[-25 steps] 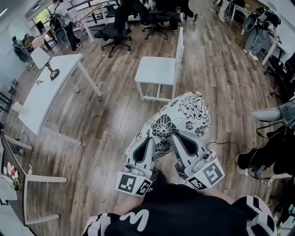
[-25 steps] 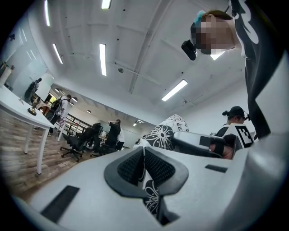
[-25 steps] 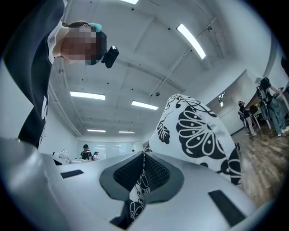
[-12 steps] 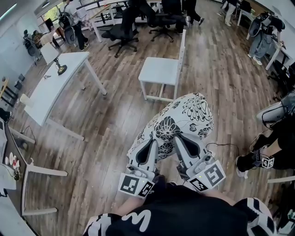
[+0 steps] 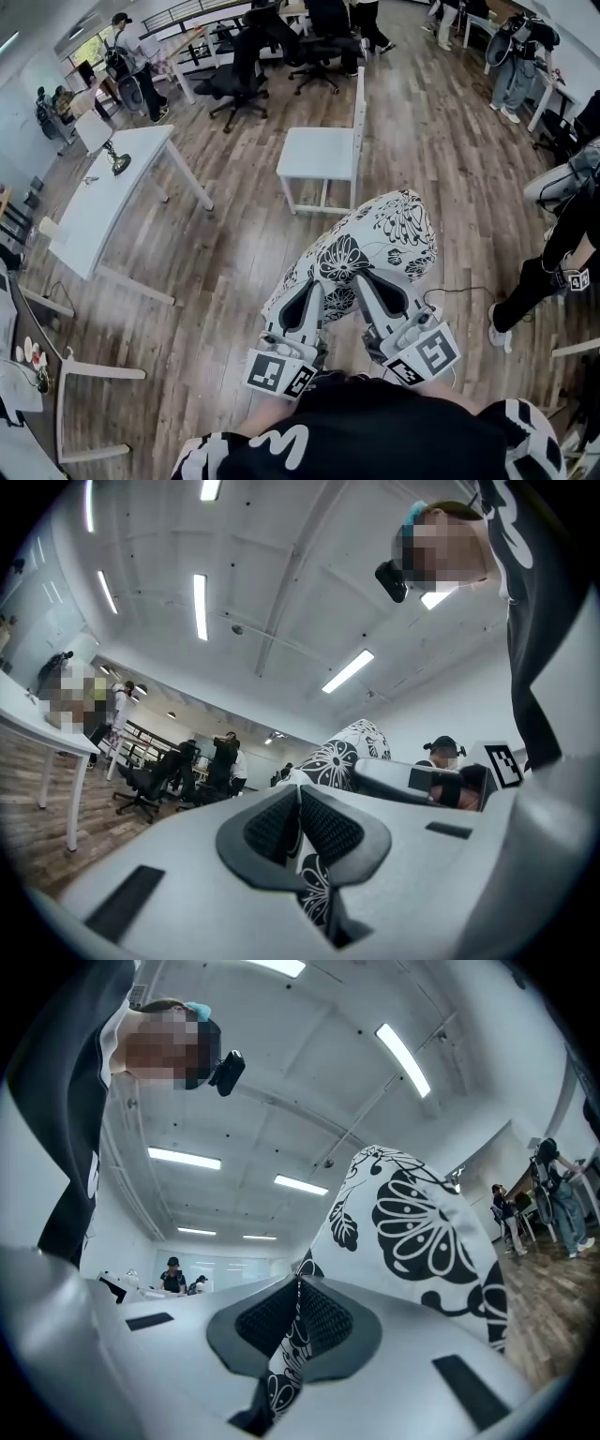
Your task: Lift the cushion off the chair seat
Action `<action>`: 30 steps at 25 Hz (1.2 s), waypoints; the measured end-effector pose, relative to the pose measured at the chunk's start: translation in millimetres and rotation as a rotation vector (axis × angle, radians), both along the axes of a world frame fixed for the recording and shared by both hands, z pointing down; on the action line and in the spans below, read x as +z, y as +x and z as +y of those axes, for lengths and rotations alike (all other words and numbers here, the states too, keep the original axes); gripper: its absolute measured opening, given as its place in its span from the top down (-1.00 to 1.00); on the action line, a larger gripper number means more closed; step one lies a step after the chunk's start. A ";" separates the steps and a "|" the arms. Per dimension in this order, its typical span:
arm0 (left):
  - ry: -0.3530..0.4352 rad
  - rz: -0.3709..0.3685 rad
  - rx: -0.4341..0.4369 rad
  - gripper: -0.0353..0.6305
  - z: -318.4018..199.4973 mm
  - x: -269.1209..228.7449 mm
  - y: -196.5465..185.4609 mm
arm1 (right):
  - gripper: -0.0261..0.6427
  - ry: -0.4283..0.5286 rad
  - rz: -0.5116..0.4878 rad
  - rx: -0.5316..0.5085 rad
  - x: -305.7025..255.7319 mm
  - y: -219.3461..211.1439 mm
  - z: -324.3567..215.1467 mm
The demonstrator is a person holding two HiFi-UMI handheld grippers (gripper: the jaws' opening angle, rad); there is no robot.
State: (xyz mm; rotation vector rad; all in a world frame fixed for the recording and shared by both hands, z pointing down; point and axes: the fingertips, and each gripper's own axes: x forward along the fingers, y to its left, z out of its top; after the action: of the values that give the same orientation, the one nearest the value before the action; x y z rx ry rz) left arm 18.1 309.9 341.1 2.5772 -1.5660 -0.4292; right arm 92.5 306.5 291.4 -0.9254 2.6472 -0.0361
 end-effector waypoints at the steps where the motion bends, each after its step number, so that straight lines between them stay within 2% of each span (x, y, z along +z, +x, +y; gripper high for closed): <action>1: 0.000 0.000 0.001 0.86 -2.8 1.1 -5.2 | 0.86 0.005 0.002 0.002 0.5 -5.4 -1.8; 7: -0.010 0.012 0.001 0.86 -8.0 2.8 -25.2 | 0.86 0.003 0.022 0.003 2.3 -26.2 -8.2; 30: -0.007 0.017 -0.037 0.86 -7.4 -4.2 -34.6 | 0.86 0.014 0.037 -0.032 -2.0 -34.7 -8.6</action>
State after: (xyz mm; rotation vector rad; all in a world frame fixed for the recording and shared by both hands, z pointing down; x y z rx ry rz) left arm -16.4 302.6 336.9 2.5362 -1.6093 -0.4474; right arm 57.9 297.9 289.4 -0.8874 2.6926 -0.0083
